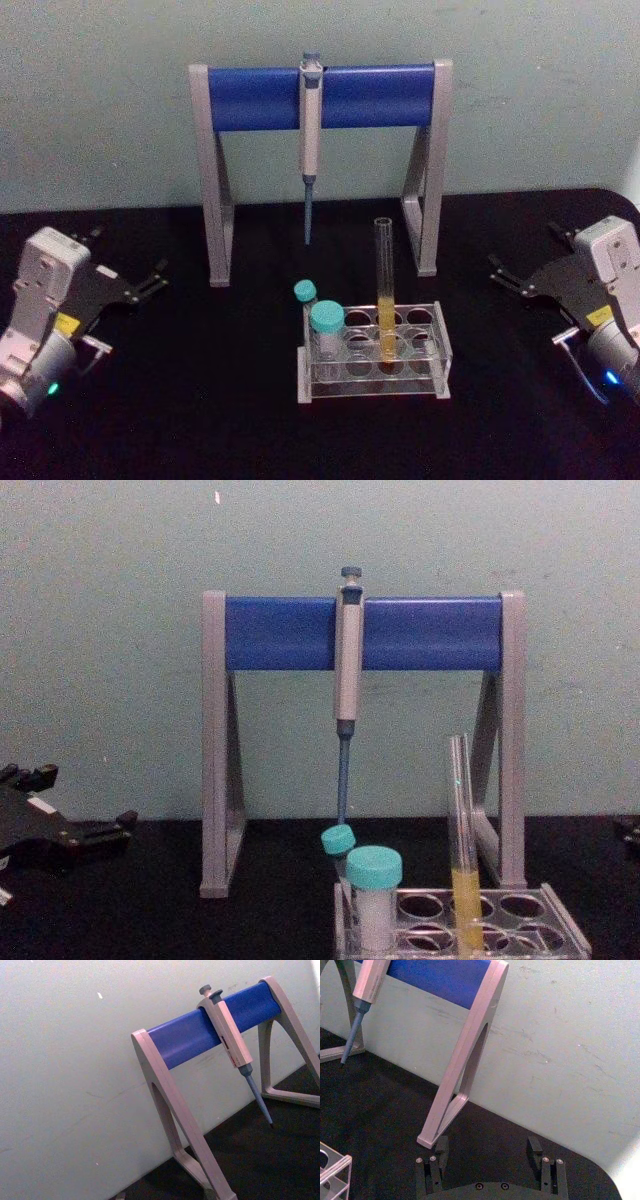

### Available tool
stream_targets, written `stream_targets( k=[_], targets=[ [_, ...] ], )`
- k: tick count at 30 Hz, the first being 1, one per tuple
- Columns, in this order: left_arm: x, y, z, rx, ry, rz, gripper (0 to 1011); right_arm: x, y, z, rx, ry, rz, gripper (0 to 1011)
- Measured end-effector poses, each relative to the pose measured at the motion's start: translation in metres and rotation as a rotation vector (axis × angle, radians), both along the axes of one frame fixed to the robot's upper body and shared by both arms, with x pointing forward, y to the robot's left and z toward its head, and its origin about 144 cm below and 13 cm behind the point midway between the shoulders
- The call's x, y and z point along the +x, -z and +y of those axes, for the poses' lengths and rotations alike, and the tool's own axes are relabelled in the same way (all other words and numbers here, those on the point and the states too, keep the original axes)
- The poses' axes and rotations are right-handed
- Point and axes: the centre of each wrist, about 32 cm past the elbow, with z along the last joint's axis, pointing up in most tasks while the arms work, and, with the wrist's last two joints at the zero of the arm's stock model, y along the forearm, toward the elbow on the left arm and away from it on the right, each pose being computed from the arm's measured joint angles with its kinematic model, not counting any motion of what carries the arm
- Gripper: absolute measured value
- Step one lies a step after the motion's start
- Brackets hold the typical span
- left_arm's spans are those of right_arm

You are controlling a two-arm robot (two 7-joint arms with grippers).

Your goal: Pick up the test tube from the test tube rack, shake it, then place it back into the test tube rack.

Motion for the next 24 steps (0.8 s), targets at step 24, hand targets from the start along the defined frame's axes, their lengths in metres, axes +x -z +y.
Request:
stream_targets(
  k=[24],
  targets=[
    [0.0,0.0,0.0,0.0,0.0,0.0,1009,0.0,-0.0001,-0.0003,-0.001,0.0,0.0,1000]
  ],
)
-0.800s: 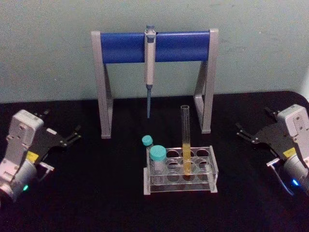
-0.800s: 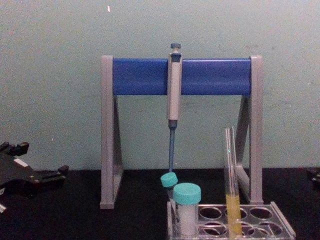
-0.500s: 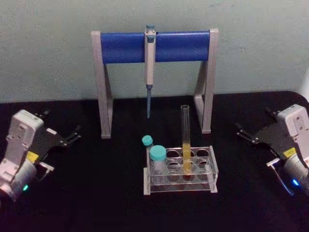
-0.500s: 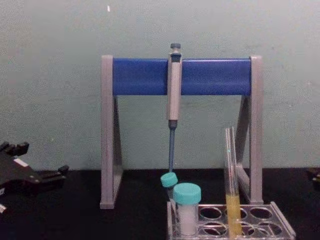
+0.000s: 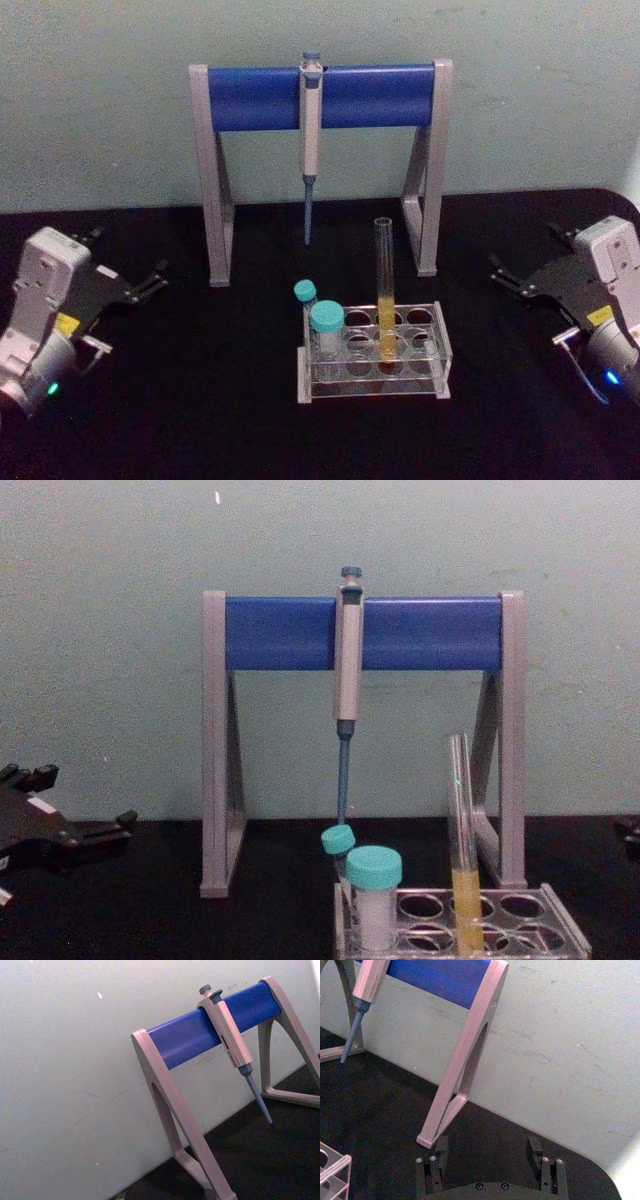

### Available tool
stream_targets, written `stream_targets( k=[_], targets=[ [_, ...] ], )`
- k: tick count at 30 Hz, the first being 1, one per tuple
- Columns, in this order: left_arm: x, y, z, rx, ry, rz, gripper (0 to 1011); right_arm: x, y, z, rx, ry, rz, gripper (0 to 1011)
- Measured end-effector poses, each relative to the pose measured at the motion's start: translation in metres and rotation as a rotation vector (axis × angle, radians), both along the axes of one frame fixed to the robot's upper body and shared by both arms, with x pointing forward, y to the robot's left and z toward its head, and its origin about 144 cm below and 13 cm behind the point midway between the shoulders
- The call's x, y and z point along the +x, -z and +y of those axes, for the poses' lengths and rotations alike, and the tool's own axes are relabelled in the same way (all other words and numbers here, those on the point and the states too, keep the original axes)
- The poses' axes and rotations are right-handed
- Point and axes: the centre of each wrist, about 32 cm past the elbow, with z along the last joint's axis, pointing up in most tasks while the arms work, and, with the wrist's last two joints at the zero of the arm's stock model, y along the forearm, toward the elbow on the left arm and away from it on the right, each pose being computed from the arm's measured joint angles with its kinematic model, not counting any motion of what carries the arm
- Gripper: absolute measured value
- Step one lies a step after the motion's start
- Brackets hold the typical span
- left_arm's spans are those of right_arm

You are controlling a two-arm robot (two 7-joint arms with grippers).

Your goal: Pick up the test tube from the test tube rack, shake it, then place it back into the test tube rack.

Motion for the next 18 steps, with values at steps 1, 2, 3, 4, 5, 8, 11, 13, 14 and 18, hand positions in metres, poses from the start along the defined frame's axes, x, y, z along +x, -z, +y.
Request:
stream_targets(
  k=[1,2,3,4,5,8,11,13,14,18],
  targets=[
    [0.0,0.0,0.0,0.0,0.0,0.0,1009,0.0,0.0,0.0,0.0,0.0,0.0,1000],
    [0.0,0.0,0.0,0.0,0.0,0.0,1010,0.0,0.0,0.0,0.0,0.0,0.0,1000],
    [0.0,0.0,0.0,0.0,0.0,0.0,1010,0.0,0.0,0.0,0.0,0.0,0.0,1000],
    [0.0,0.0,0.0,0.0,0.0,0.0,1010,0.0,0.0,0.0,0.0,0.0,0.0,1000],
    [0.0,0.0,0.0,0.0,0.0,0.0,1010,0.0,0.0,0.0,0.0,0.0,0.0,1000],
    [0.0,0.0,0.0,0.0,0.0,0.0,1010,0.0,0.0,0.0,0.0,0.0,0.0,1000],
    [0.0,0.0,0.0,0.0,0.0,0.0,1009,0.0,0.0,0.0,0.0,0.0,0.0,1000],
    [0.0,0.0,0.0,0.0,0.0,0.0,1010,0.0,0.0,0.0,0.0,0.0,0.0,1000],
    [0.0,0.0,0.0,0.0,0.0,0.0,1010,0.0,0.0,0.0,0.0,0.0,0.0,1000],
    [0.0,0.0,0.0,0.0,0.0,0.0,1010,0.0,0.0,0.0,0.0,0.0,0.0,1000]
  ],
)
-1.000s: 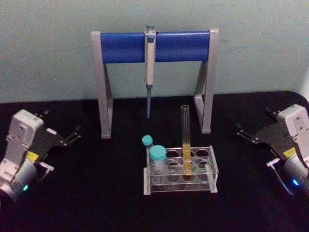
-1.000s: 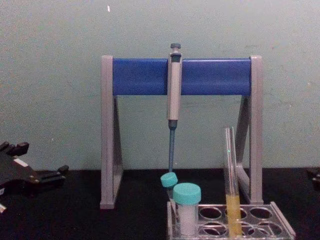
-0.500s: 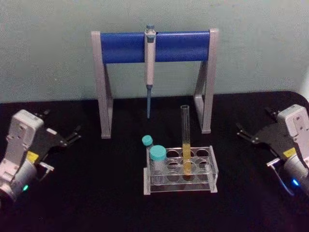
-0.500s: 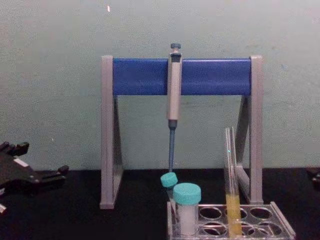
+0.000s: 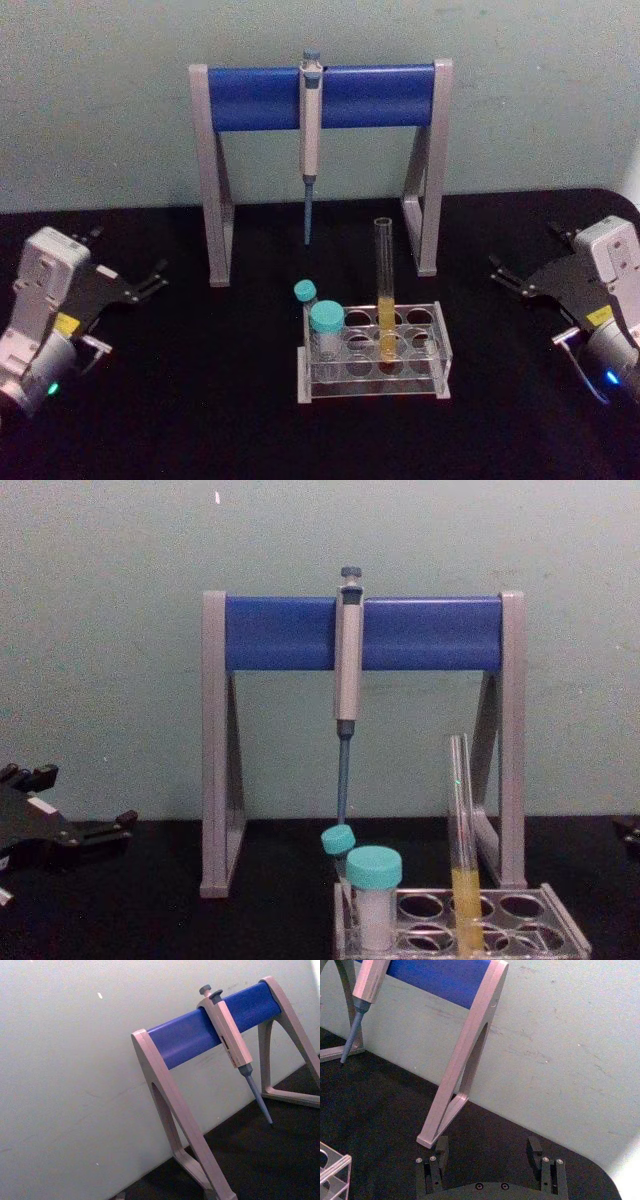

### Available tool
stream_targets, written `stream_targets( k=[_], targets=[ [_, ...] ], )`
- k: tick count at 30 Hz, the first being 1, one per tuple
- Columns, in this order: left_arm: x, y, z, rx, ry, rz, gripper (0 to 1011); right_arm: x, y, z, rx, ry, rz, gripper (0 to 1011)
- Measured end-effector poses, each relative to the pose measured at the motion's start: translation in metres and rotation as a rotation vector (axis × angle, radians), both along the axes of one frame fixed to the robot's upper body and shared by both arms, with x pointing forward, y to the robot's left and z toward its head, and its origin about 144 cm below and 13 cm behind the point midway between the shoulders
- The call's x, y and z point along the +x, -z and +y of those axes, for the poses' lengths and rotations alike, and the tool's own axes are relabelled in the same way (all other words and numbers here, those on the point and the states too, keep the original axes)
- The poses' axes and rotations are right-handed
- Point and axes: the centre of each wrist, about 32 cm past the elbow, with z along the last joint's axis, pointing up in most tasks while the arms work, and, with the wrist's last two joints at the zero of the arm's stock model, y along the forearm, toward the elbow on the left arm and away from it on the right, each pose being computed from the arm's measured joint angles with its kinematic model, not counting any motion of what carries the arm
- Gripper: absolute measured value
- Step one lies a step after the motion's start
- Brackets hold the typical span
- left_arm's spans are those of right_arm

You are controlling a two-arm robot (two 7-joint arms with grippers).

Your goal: Pick up the test tube from the test tube rack, shake it, then place it back into the test tube rack.

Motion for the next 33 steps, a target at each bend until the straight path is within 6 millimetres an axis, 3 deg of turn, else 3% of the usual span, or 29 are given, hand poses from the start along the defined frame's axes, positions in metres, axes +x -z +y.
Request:
stream_targets(
  k=[33],
  targets=[
    [0.0,0.0,0.0,0.0,0.0,0.0,1010,0.0,0.0,0.0,0.0,0.0,0.0,1000]
  ],
)
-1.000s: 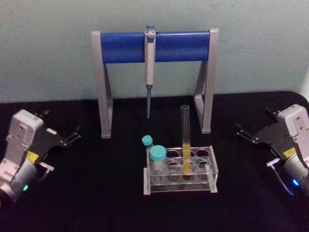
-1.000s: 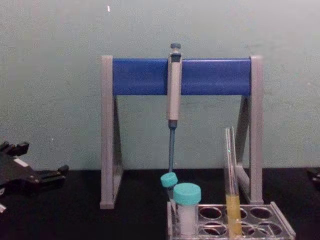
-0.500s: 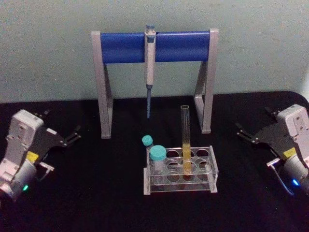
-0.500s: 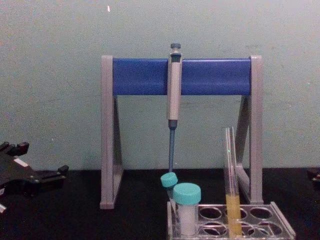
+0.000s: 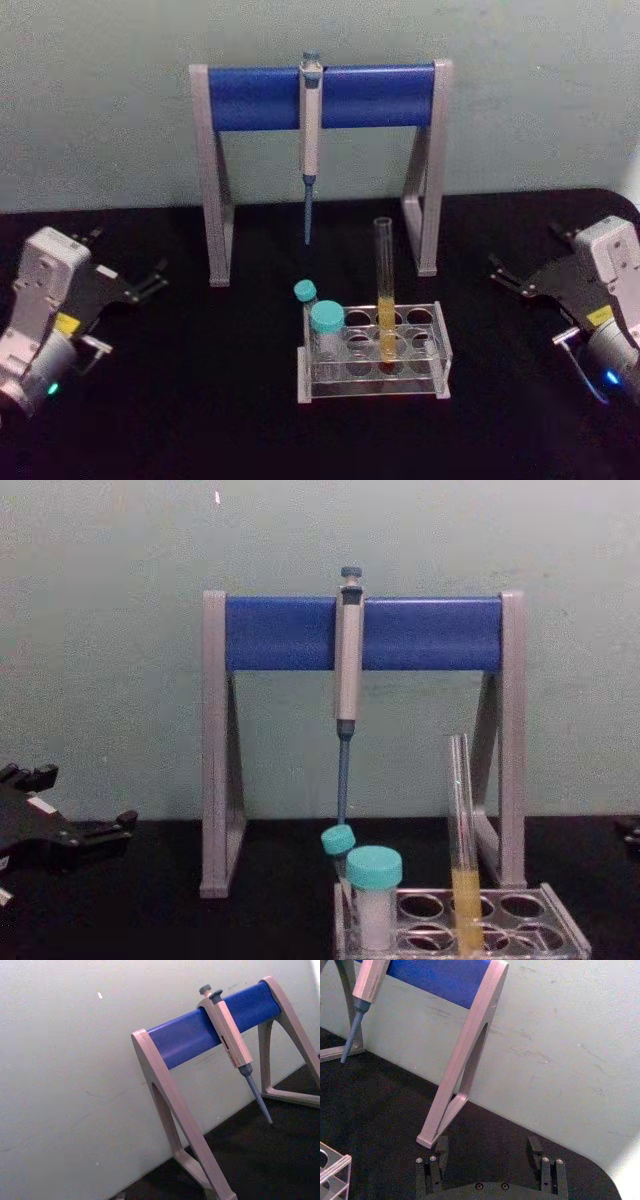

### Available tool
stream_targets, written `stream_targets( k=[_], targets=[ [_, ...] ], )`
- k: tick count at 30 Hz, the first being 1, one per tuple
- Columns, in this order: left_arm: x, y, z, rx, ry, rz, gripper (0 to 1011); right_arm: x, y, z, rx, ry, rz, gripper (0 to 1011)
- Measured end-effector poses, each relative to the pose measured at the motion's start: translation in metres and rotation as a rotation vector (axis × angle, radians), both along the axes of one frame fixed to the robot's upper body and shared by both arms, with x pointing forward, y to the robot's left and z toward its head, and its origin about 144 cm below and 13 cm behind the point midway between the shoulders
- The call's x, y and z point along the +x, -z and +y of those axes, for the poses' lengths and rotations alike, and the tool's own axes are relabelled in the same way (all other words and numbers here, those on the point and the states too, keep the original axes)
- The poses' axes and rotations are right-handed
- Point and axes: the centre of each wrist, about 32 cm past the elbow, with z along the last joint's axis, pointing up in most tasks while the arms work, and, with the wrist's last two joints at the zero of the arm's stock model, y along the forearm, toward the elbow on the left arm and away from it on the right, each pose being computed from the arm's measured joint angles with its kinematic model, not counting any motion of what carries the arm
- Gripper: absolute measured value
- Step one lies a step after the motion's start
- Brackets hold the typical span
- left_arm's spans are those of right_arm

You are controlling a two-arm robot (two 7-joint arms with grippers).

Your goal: Pick up the test tube from the test tube rack, shake it, then place it back into the test tube rack.

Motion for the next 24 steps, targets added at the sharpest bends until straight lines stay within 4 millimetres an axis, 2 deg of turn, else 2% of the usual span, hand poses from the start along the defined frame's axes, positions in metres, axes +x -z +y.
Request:
stream_targets(
  k=[24],
  targets=[
    [0.0,0.0,0.0,0.0,0.0,0.0,1010,0.0,0.0,0.0,0.0,0.0,0.0,1000]
  ],
)
